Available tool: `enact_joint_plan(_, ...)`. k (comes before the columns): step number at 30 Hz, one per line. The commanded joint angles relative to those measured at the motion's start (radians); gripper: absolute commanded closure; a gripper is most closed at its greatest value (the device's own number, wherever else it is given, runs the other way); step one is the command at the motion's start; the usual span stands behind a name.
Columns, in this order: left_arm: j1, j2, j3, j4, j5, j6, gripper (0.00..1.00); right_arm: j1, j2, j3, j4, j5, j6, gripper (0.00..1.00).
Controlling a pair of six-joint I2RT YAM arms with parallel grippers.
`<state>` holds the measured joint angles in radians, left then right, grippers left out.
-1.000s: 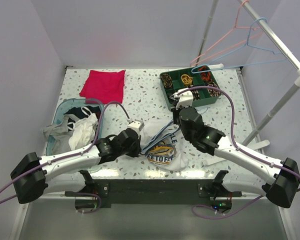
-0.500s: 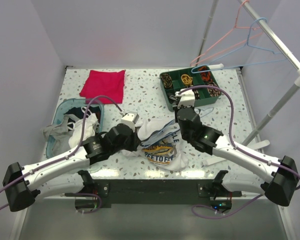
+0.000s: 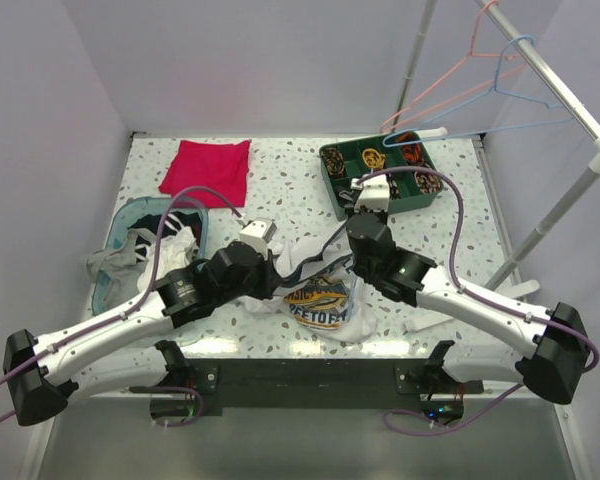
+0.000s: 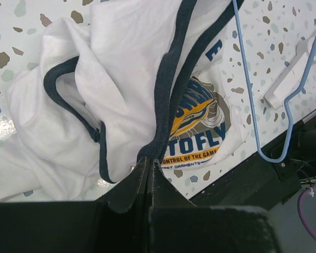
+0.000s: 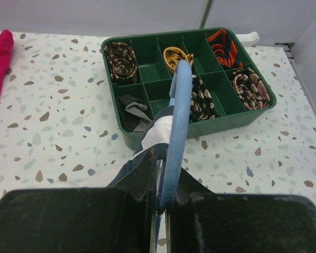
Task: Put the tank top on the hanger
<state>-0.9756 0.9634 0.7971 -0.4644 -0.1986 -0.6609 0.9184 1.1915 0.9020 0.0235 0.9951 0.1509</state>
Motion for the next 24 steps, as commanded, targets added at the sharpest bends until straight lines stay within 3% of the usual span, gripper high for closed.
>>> enact_joint_plan(1,0.002,0.001,0.021,0.012,0.042,0.018,1.0,0.004,0.01,0.083,0.044,-0.016,0.09,1.0)
enact_joint_plan(12,-0.006,0.003,-0.032,0.036,0.14,-0.008,1.0,0.007,0.026,0.12,-0.051,0.197,0.3,1.0)
enact_joint_plan(18,-0.011,-0.009,-0.047,0.043,0.171,-0.049,1.0,0.013,0.085,0.127,-0.151,0.388,0.525,1.0)
enact_joint_plan(24,-0.011,-0.017,-0.044,0.046,0.182,-0.069,1.0,0.013,0.149,0.189,-0.345,0.468,0.782,1.0)
